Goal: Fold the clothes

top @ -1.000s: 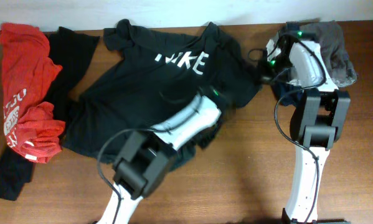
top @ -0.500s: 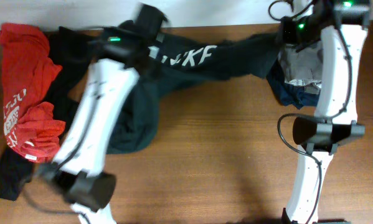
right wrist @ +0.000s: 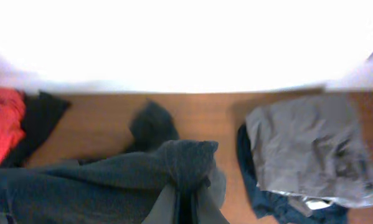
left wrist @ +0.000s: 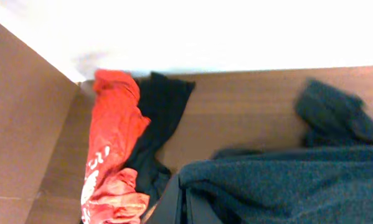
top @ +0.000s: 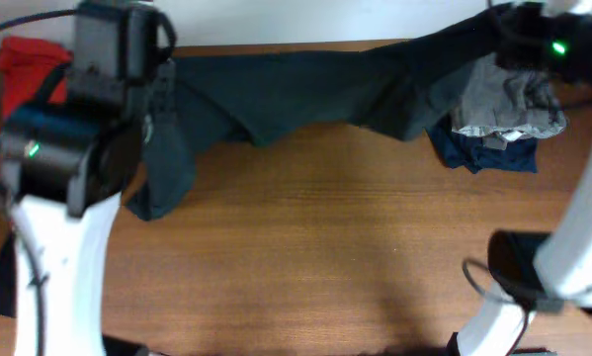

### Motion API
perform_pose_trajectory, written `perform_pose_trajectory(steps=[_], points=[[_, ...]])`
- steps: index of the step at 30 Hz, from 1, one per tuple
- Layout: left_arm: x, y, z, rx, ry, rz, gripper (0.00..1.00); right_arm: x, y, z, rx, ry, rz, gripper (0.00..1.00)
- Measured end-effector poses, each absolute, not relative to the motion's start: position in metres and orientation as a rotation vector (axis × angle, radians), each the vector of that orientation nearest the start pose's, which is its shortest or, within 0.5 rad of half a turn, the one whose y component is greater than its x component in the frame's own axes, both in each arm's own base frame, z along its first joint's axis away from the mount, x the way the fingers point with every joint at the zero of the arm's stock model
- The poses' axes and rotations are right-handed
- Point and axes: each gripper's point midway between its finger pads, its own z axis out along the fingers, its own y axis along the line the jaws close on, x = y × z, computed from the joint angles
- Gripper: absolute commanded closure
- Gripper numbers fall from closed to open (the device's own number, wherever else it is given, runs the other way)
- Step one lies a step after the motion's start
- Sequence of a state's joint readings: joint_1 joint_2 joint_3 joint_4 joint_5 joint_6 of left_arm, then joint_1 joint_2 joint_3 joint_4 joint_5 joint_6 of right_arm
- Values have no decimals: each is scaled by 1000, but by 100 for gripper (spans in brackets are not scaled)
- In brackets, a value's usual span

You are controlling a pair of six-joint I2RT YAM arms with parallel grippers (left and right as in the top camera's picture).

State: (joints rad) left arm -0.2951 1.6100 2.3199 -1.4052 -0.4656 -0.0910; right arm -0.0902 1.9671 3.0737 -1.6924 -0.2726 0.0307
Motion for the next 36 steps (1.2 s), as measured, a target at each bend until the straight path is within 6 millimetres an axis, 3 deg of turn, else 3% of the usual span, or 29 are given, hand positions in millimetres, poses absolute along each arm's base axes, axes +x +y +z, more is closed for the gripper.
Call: perform_pose_trajectory(steps=[5, 10, 14, 18, 21, 24, 32, 36], points=[[321, -16, 476, -59, 2082, 272, 100, 306, 16, 533, -42, 1952, 217, 96], [268, 0, 518, -104, 1937, 211, 100, 227, 16, 576, -26, 1778, 167, 96], [235, 9, 539, -124, 1852, 170, 100, 180, 17, 593, -10, 1686, 145, 96], [212, 13, 551, -129, 1796, 133, 100, 153, 16, 600, 5, 1637, 132, 96], [207, 14, 554, -126, 1785, 126, 100, 146, 15, 601, 12, 1627, 125, 96], [214, 12, 551, -121, 1800, 131, 100, 151, 11, 597, 32, 1649, 114, 96], [264, 4, 536, -130, 1866, 207, 100, 200, 2, 577, 84, 1771, 114, 96], [279, 1, 528, -120, 1894, 235, 100, 213, 0, 573, 92, 1791, 110, 96]])
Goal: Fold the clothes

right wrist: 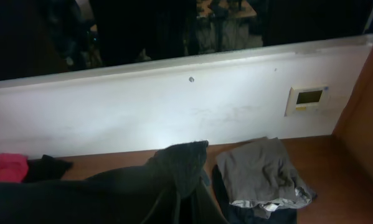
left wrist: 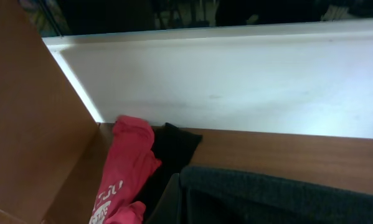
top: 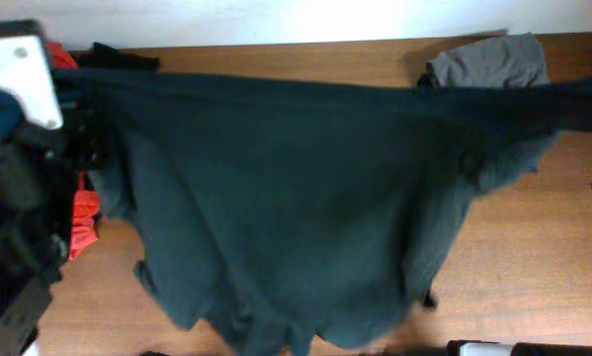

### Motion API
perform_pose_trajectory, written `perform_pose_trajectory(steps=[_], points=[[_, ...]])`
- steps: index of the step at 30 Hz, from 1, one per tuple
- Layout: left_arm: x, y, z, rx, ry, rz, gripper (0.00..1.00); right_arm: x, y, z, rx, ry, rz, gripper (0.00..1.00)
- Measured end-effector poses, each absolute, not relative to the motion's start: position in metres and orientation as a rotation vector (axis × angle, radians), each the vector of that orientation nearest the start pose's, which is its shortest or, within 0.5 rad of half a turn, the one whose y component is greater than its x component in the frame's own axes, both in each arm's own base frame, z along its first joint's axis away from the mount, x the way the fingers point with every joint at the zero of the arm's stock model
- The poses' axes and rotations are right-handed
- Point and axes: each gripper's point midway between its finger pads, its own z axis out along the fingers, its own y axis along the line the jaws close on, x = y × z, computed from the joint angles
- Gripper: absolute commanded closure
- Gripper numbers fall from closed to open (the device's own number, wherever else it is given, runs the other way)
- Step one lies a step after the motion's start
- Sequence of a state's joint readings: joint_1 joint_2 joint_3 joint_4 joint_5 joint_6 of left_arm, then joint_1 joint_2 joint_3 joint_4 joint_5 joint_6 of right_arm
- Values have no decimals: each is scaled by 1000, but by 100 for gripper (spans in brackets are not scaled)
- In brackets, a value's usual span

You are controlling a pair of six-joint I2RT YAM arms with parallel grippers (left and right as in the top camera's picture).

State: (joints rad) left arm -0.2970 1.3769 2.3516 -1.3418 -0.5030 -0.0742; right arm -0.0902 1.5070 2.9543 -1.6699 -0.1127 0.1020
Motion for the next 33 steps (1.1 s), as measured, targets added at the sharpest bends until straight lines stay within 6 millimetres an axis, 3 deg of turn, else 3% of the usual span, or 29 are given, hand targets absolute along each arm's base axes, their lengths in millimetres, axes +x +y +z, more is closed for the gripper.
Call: perform_pose_trajectory(steps=[3, 11, 14, 28, 33], points=[[273, 3, 532, -123, 1879, 232, 100, 202, 1, 579, 89, 1763, 109, 96], [220, 14, 552, -125, 1801, 170, 100, 126, 8, 597, 71, 1624, 106, 96], [206, 17, 559, -129, 1768, 150, 100, 107, 11, 601, 65, 1583, 107, 96], [201, 17, 559, -124, 1769, 144, 100, 82, 13, 604, 58, 1534, 107, 96], [207, 16, 556, -121, 1781, 149, 100, 93, 11, 599, 68, 1572, 105, 96]])
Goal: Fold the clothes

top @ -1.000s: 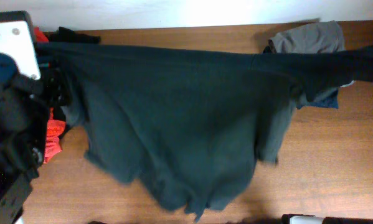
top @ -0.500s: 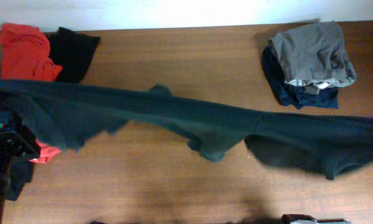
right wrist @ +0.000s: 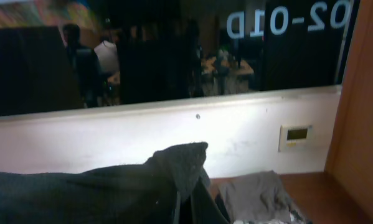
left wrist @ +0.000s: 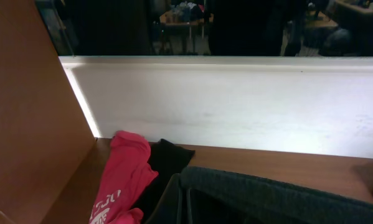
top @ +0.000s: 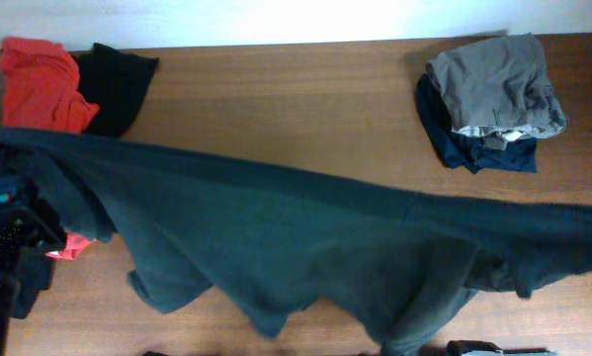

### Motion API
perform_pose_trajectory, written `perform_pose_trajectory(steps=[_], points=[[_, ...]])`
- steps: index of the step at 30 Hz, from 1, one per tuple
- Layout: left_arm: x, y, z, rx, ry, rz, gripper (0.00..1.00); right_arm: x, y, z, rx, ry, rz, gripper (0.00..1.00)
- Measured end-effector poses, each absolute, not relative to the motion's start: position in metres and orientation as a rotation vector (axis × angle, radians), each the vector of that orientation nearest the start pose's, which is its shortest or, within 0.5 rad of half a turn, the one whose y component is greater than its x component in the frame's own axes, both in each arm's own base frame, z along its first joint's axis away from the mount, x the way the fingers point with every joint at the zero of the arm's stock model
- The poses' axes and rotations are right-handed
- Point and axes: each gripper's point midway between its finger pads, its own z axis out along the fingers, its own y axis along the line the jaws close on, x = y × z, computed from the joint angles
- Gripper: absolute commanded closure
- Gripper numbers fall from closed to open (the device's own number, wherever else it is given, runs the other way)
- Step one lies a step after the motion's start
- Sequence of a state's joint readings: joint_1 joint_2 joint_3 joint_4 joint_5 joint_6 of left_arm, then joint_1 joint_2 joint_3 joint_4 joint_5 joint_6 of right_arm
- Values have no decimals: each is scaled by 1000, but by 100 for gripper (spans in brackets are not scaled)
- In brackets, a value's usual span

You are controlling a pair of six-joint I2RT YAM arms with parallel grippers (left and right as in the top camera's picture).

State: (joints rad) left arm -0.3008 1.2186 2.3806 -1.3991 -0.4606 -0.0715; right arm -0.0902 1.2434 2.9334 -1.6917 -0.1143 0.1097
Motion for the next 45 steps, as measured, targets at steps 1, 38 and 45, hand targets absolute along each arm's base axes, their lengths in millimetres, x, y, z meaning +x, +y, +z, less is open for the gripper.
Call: perform_pose_trajectory(steps=[1, 38, 45], points=[[210, 15, 555, -120, 1789, 153, 100, 98, 11, 597, 70, 1587, 104, 96], [565, -9, 249, -115, 2346, 515, 100, 548, -20, 264, 174, 2494, 197, 96], [622, -14, 186, -141, 2288, 508, 100, 605, -20, 189, 162, 2491, 215, 96]])
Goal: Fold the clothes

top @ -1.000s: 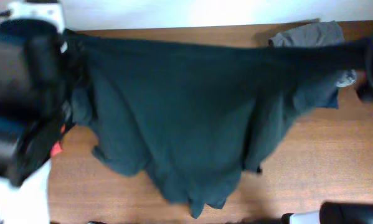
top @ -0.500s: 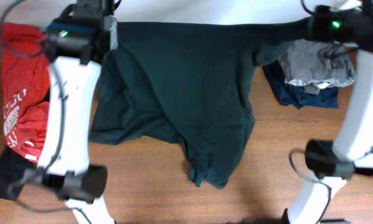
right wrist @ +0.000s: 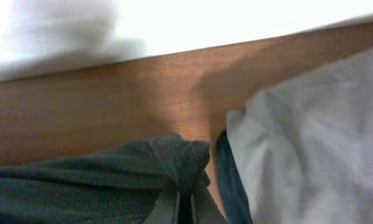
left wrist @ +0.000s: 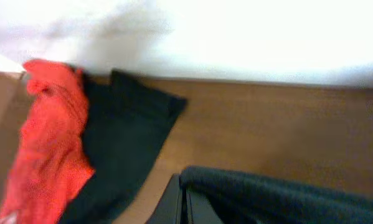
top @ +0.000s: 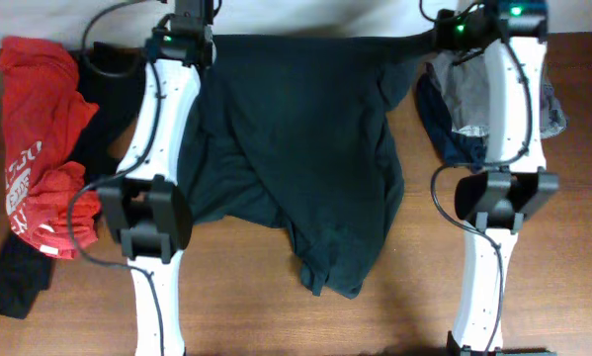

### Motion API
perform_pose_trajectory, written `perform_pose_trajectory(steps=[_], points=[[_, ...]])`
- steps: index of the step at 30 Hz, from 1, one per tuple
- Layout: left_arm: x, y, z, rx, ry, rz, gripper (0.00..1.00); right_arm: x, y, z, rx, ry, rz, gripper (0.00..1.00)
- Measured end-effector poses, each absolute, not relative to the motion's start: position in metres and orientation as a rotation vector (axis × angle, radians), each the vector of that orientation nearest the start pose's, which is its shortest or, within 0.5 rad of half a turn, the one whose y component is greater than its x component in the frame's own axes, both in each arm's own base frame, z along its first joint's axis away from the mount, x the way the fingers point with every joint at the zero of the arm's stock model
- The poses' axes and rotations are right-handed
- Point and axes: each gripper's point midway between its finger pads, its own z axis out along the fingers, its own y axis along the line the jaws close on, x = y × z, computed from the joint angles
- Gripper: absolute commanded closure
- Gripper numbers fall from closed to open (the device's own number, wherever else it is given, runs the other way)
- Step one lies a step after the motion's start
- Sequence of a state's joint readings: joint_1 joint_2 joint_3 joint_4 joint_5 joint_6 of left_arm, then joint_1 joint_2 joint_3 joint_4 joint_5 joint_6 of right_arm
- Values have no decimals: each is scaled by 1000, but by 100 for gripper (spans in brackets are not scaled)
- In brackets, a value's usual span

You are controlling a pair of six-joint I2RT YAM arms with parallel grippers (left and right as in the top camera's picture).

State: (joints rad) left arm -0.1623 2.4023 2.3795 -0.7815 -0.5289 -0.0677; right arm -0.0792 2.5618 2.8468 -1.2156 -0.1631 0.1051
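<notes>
A dark teal shirt (top: pixel 296 148) lies spread on the wooden table (top: pixel 276 307), its top edge stretched along the far side and its lower part trailing toward the front. My left gripper (top: pixel 192 38) is shut on the shirt's far left corner (left wrist: pixel 248 193). My right gripper (top: pixel 444 38) is shut on the far right corner (right wrist: pixel 180 155). Both hands sit low at the table's back edge. The fingertips themselves are buried in cloth.
A red shirt (top: pixel 39 148) and a black garment (top: pixel 103 109) lie heaped at the left, the black one also trailing to the front left (top: pixel 14 277). A folded grey piece (top: pixel 473 94) on a navy one (top: pixel 439 129) sits at the back right, close to my right gripper.
The shirt hung stretched in the air across the table's middle. Now it lies on the table with its top edge at the far side, both grippers low and still shut on its corners.
At first both grippers held the shirt's corners bunched along the far edge of the table. Then the shirt was lifted and spread wide in the air, then hung stretched nearer the front. Now it is laid out flat on the table, top edge at the back.
</notes>
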Motion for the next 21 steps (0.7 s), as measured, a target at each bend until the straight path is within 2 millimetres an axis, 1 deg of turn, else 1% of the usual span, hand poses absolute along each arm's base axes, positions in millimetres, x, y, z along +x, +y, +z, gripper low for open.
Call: perform_pose_trajectory(steps=[2, 4, 5, 6, 7, 8, 9, 10, 11, 12, 13, 16, 18, 19, 21], points=[[635, -15, 169, -151, 2265, 500, 100, 618, -17, 174, 152, 2477, 216, 96], [648, -16, 156, -164, 2237, 493, 99, 630, -12, 164, 137, 2457, 216, 96], [653, -16, 151, -168, 2224, 489, 96, 635, -10, 160, 130, 2445, 215, 96], [658, -15, 145, -171, 2213, 487, 89, 639, -7, 158, 124, 2435, 216, 96], [663, -15, 140, -170, 2201, 485, 77, 644, -4, 157, 115, 2418, 215, 96], [667, -15, 135, -175, 2189, 481, 51, 650, -1, 156, 107, 2400, 215, 91], [671, -14, 131, -177, 2180, 482, 35, 654, 2, 157, 101, 2383, 216, 72], [674, -13, 127, -183, 2168, 479, 21, 658, 4, 158, 98, 2368, 215, 53], [677, -12, 125, -183, 2161, 480, 5, 661, 6, 159, 88, 2353, 212, 26], [679, -10, 123, -181, 2154, 483, 1, 664, 7, 160, 82, 2337, 210, 4], [681, -9, 124, -174, 2145, 488, 1, 667, 8, 162, 80, 2325, 208, 1], [682, -6, 128, -128, 2146, 520, 1, 668, 7, 164, 80, 2316, 202, 1], [678, -3, 132, -94, 2174, 544, 1, 665, 7, 161, 84, 2335, 199, 1], [675, -2, 135, -78, 2195, 554, 1, 661, 6, 159, 88, 2354, 198, 1], [667, -2, 146, -41, 2239, 555, 1, 647, 5, 153, 100, 2419, 199, 1]])
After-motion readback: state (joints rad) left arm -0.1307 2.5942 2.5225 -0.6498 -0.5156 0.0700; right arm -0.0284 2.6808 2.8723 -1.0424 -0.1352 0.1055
